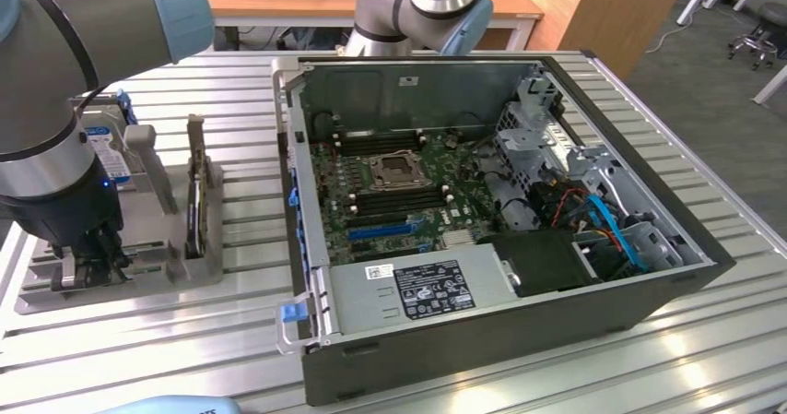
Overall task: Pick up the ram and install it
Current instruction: 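Pick up the ram and move it above insertion slot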
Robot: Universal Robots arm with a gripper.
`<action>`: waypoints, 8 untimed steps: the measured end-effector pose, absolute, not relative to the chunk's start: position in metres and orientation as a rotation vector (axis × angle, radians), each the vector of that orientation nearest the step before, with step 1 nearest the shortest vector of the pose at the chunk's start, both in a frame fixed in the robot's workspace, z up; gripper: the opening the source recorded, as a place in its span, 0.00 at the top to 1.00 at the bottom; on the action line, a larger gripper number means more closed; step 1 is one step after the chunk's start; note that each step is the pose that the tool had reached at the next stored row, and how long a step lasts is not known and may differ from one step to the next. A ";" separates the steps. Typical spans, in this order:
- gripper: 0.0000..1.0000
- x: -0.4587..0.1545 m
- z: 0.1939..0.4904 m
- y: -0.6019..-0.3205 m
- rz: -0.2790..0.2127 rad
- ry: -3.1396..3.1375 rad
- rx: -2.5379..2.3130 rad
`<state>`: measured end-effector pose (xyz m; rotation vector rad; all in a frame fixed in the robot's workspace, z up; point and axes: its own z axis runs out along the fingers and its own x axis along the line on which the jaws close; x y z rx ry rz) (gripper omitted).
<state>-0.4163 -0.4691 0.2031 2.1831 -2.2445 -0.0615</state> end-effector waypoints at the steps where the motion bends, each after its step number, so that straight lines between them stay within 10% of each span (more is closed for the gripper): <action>1: 0.73 -0.416 0.203 -0.469 -0.061 -2.244 2.183; 8: 0.88 -0.416 0.203 -0.469 -0.061 -2.245 2.183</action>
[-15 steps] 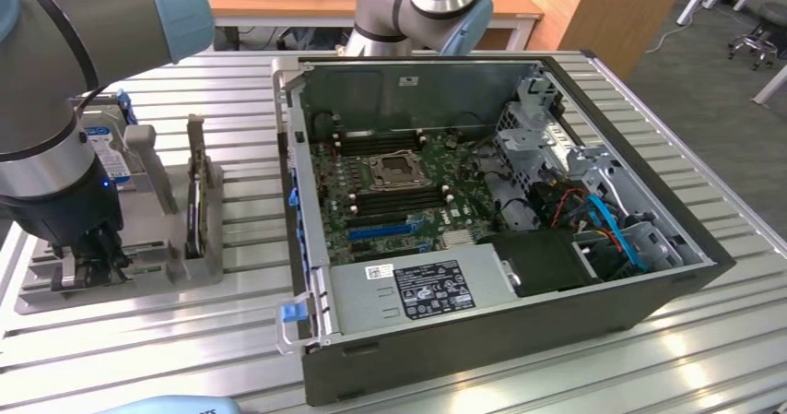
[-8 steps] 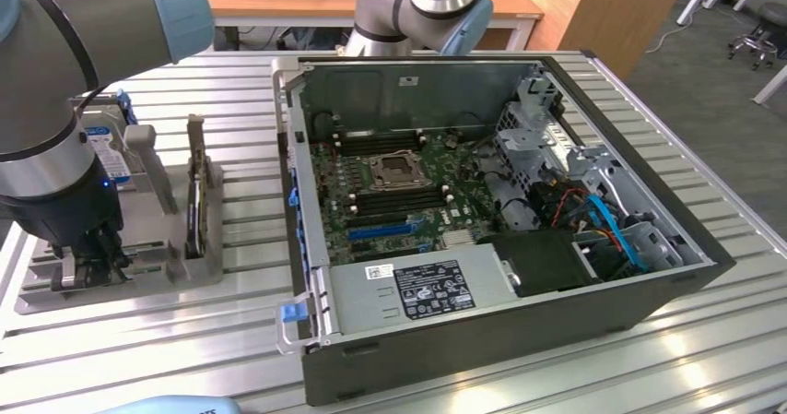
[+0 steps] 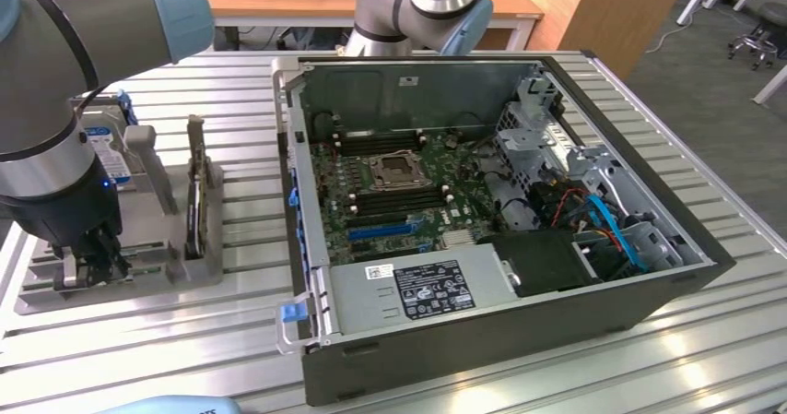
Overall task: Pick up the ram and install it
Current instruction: 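Pick up the ram and move it above insertion slot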
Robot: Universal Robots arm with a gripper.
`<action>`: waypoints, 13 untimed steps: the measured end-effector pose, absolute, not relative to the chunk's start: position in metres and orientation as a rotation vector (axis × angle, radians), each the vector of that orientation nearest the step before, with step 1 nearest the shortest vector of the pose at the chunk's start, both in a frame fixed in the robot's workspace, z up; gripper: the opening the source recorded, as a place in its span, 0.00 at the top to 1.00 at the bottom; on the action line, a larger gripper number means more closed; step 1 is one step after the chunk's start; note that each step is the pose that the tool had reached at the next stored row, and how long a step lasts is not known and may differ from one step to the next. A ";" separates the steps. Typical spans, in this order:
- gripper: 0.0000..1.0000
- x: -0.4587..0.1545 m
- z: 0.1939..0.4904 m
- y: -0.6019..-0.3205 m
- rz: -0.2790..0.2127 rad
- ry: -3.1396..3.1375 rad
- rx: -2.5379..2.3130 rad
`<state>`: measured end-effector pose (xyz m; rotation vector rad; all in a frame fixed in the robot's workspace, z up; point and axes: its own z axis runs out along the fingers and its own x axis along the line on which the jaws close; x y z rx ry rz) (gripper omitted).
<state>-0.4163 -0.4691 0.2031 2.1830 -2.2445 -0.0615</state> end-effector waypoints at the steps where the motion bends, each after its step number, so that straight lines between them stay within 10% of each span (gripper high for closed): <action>1: 0.88 -0.416 0.203 -0.469 -0.061 -2.244 2.183; 13: 0.88 -0.416 0.203 -0.469 -0.061 -2.244 2.184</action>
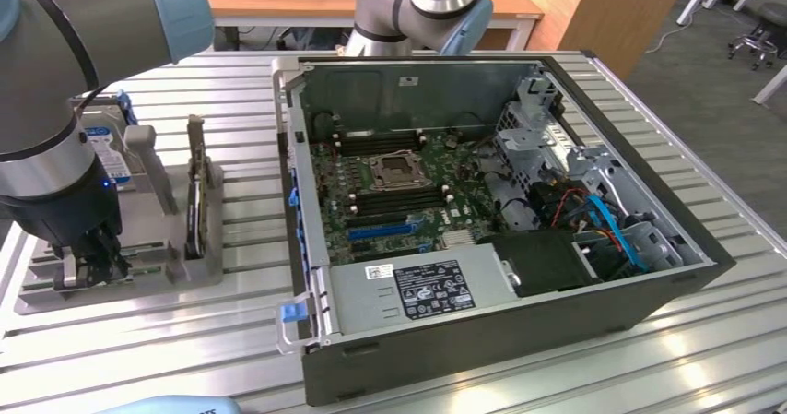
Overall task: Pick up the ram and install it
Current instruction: 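Pick up the ram and move it above insertion slot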
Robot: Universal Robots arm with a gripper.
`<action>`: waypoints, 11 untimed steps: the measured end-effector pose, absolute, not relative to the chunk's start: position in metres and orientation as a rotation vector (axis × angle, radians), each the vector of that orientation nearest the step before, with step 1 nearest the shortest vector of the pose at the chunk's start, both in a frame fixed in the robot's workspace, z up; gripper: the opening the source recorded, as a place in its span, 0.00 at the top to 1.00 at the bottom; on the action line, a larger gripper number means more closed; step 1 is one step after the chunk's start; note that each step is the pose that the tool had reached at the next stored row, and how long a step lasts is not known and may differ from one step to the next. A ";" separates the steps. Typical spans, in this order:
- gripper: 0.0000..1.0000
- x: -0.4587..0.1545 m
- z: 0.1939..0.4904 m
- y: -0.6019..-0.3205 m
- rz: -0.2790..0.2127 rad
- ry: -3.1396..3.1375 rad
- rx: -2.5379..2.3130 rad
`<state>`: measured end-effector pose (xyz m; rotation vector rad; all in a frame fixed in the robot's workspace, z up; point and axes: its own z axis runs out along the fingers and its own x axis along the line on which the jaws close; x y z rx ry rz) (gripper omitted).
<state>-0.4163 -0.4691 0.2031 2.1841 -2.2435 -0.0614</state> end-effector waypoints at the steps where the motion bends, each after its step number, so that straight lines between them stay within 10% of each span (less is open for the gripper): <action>1: 0.88 -0.416 0.203 -0.469 -0.061 -2.241 2.187; 11: 0.88 -0.416 0.203 -0.469 -0.061 -2.179 2.247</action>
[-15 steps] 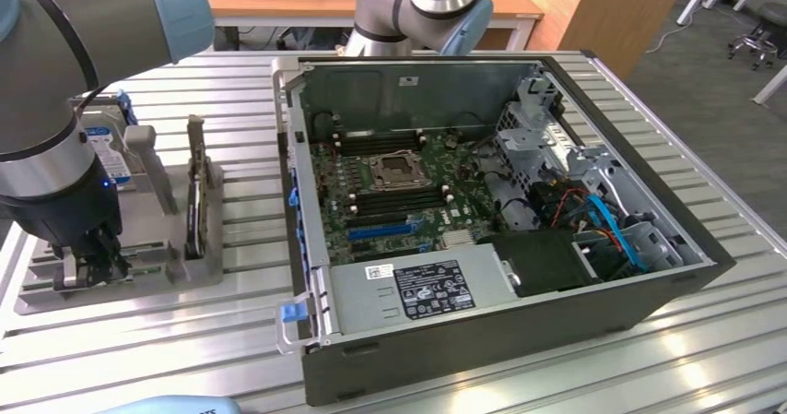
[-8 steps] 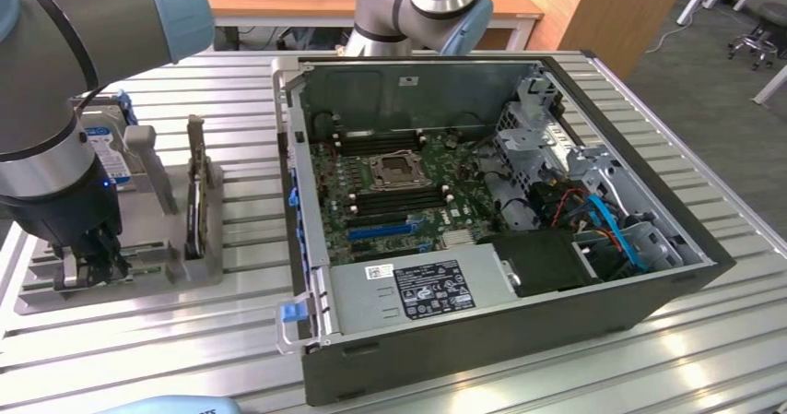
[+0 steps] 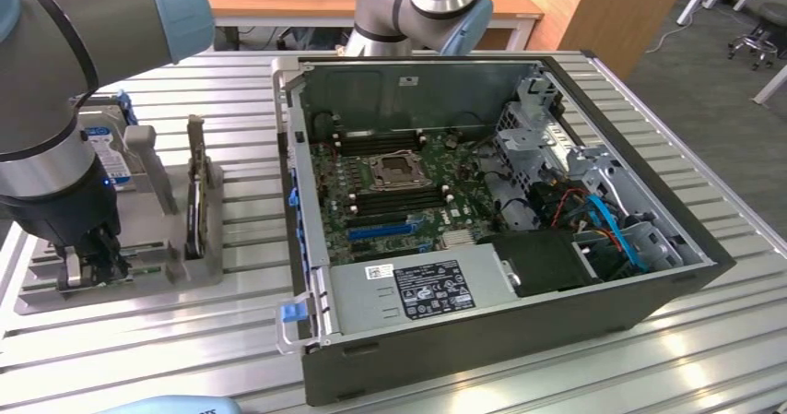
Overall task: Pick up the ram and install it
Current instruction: 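Pick up the ram and move it above insertion slot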
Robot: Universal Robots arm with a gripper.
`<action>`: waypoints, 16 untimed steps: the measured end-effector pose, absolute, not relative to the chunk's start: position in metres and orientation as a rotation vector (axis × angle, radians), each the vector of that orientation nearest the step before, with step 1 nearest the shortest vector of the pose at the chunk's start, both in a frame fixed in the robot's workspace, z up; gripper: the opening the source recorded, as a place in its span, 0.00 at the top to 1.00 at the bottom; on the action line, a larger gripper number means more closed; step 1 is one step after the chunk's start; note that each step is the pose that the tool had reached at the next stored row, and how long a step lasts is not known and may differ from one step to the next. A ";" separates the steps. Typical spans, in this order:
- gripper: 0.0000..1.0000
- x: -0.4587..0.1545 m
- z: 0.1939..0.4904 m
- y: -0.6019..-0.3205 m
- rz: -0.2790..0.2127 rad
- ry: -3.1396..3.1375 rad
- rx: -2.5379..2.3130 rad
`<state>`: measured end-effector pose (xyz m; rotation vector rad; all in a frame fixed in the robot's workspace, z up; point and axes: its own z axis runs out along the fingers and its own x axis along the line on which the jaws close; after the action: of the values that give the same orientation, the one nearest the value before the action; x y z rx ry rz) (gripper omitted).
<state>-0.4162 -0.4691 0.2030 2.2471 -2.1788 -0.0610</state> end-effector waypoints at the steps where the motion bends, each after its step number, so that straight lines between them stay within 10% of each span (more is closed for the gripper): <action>1: 0.88 -0.416 0.203 -0.469 -0.061 -2.179 2.247; 16: 0.88 -0.415 0.216 -0.469 -0.061 -2.179 2.247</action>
<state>-0.4151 -0.4691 0.2158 2.2469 -2.1785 -0.0613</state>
